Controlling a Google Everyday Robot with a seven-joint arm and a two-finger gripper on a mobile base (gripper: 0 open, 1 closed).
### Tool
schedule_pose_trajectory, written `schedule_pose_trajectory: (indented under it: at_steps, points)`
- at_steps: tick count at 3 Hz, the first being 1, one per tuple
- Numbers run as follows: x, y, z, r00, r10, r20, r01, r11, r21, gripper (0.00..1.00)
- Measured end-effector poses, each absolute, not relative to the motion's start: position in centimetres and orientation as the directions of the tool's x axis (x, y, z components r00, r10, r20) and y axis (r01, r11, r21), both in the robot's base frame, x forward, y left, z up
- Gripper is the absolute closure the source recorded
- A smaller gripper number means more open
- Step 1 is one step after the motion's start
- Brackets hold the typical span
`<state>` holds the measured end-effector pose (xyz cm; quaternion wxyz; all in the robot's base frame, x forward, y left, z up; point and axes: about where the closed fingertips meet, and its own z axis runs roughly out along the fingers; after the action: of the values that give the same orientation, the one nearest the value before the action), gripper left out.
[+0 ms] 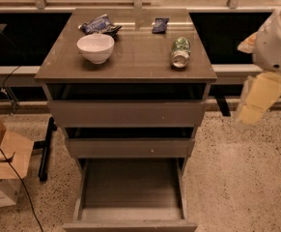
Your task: Place green can into bottom drawer
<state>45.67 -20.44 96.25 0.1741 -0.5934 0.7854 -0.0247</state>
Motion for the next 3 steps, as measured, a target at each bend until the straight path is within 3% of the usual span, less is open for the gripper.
schedule_pose_trajectory:
  at_steps: [2,3]
  points:
    - [54.2,-17.8,91.7,-0.275,-0.865,-0.421,-0.896,0.389,-0.215,0.00]
    - [57.7,-18.0,91.5,-0.290,-0.872,-0.394,-0.890,0.397,-0.223,0.00]
